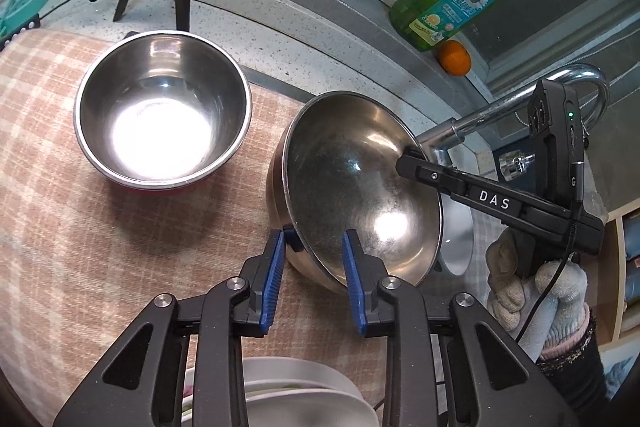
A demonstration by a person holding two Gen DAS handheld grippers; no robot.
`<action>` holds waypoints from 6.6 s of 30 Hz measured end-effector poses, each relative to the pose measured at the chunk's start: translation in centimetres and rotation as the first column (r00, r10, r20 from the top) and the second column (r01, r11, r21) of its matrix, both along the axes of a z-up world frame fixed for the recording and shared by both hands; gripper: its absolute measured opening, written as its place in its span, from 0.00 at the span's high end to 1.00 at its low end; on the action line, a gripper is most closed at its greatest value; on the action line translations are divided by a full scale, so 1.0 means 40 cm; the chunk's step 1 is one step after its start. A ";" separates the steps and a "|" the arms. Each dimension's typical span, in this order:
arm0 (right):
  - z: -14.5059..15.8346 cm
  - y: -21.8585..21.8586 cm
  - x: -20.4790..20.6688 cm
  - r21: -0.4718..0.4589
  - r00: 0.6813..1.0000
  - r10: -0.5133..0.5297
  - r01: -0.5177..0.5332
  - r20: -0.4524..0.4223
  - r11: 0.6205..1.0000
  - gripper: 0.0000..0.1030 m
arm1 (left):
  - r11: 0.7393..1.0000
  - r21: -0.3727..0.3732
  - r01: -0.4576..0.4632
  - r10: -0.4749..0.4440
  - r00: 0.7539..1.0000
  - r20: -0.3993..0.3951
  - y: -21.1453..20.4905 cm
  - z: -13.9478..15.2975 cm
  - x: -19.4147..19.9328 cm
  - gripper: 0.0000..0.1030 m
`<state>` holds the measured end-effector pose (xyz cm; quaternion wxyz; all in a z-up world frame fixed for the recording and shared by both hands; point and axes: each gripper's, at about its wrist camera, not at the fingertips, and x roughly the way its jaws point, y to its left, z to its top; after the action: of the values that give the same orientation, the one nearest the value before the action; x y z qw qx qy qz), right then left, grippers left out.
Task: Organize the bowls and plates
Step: 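Close both tools on the large steel bowl rim, then lift the steel bowl, set it beside the plate stack, open both tools, then move both tools to the rim of the red-outside steel bowl, then close both tools on the red-outside steel bowl rim, then carry the red bowl and lower it into the large steel bowl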
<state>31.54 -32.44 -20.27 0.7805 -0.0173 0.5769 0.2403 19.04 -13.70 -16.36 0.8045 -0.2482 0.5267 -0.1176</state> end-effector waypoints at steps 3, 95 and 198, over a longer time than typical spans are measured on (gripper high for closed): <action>0.009 0.006 -0.012 0.003 1.000 -0.004 0.004 0.003 1.000 0.87 | 1.000 -0.004 -0.002 0.002 1.000 0.006 0.011 0.008 -0.007 0.75; 0.043 0.632 -0.537 0.143 0.977 0.210 -0.204 -0.024 0.968 0.20 | 0.960 0.137 -0.244 0.242 0.970 0.034 0.709 0.009 -0.379 0.43; 0.100 0.365 -0.234 0.268 0.994 -0.094 0.107 -0.060 0.957 0.86 | 0.999 0.043 0.012 -0.015 0.997 0.081 0.412 0.094 -0.028 0.78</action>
<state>22.20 -17.84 -16.27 0.7731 0.1246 0.5566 0.2772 17.92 2.80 -12.61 0.8295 -0.2226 0.4975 -0.1218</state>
